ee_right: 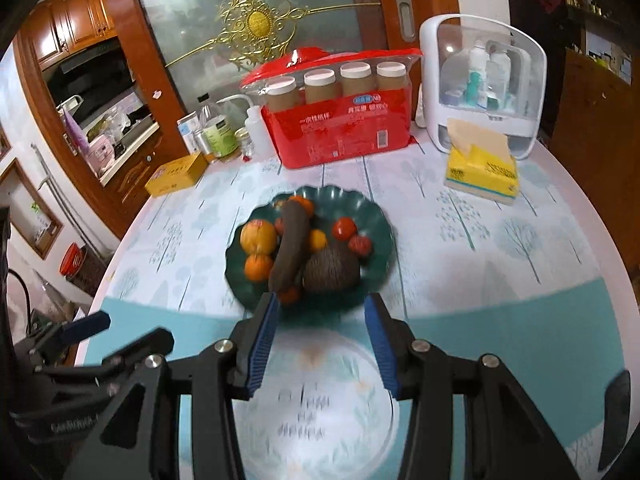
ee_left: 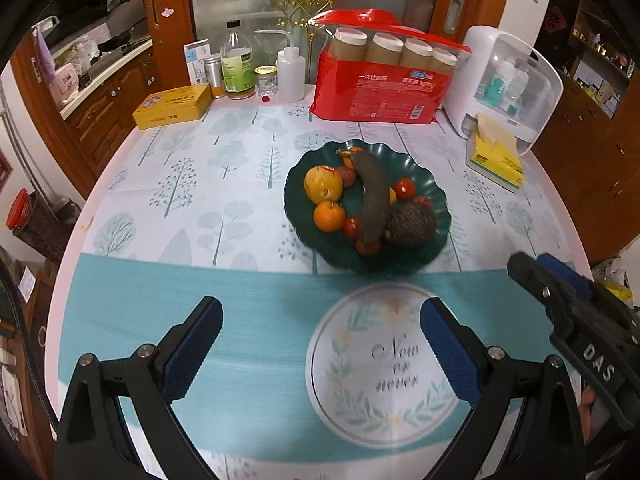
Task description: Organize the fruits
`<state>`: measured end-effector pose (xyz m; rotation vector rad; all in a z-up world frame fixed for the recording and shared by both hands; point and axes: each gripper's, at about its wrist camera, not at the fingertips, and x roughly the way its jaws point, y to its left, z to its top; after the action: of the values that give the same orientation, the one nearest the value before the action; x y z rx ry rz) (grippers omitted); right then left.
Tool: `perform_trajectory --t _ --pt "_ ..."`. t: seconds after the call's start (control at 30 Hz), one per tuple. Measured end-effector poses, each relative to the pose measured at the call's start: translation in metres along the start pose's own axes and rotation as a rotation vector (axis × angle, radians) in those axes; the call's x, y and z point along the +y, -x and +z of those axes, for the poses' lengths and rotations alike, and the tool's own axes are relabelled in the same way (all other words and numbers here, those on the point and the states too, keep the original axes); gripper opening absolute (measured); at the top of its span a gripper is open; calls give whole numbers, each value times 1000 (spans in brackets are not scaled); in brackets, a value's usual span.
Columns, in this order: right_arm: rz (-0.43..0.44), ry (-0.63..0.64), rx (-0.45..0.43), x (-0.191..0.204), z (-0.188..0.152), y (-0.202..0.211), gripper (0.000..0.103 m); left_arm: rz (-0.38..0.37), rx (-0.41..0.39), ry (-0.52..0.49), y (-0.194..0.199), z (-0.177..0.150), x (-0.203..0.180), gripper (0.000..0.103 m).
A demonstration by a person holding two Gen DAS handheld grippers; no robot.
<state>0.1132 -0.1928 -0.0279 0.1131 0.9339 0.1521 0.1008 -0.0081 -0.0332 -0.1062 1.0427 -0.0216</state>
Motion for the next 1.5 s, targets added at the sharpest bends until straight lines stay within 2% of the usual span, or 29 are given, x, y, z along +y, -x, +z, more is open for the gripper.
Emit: perform_trajectory --t 0.27,0.5,0.97,1.5 --pt "27 67 23 4 -43 56 49 30 -35 19 47 -42 -6 99" --pt "39 115 21 11 -67 86 52 43 -46 20 73 -69 -12 99" --pt "48 128 -24 10 -76 111 54 65 -59 6 89 -86 -23 99" --pt "56 109 -15 3 -86 119 55 70 -60 -14 97 -97 -30 99"
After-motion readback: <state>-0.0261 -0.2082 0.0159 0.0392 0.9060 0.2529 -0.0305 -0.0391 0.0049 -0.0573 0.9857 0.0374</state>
